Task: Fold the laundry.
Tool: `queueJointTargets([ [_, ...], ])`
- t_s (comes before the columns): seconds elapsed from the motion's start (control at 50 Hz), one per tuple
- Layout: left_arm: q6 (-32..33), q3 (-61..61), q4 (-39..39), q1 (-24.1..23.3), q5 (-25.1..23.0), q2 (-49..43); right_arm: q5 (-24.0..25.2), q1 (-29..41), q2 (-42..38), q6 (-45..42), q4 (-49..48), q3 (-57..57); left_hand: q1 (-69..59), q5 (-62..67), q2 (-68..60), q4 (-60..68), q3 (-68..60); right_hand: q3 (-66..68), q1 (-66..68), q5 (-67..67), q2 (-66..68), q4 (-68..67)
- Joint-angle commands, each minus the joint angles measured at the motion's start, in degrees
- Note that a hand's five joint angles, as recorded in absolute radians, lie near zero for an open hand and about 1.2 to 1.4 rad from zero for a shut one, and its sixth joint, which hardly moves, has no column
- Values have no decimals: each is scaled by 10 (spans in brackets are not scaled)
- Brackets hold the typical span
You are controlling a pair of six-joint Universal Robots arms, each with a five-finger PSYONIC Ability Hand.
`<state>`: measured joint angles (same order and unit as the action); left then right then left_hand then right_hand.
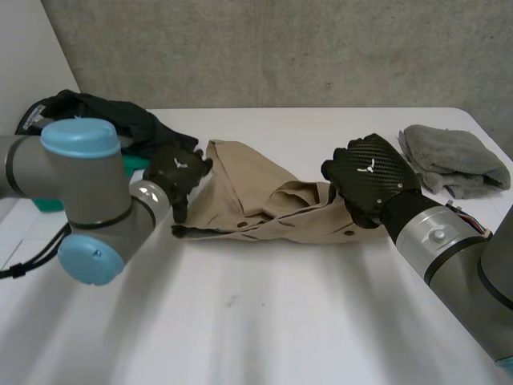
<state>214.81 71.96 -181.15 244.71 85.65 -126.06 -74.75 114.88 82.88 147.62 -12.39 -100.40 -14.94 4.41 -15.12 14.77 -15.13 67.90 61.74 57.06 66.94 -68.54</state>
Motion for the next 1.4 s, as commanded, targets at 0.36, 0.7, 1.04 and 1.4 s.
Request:
queueJointTargets([
  [0.36, -68, 41, -2, -12, -6, -33, -29, 69, 48, 94, 3, 46, -85, 90, -83, 86, -83, 121, 183, 129, 131, -115],
  [0.7, -77, 58, -47, -12, 58, 92, -31, -43, -54, -13, 37, 74, -651, 656, -649, 652, -649, 121, 183, 129, 131, -115],
  [1.04, -113, 14, -118, -268, 152, 146, -5, -42, -277, 107, -318, 338, -651, 656, -649, 652, -649, 121, 183, 129, 131, -115],
  [1.4, -115, -3, -153, -351, 142, 5, -55, -100, -301, 44, -173, 305, -82, 88, -81, 84, -80, -579, -517, -571, -569, 585],
])
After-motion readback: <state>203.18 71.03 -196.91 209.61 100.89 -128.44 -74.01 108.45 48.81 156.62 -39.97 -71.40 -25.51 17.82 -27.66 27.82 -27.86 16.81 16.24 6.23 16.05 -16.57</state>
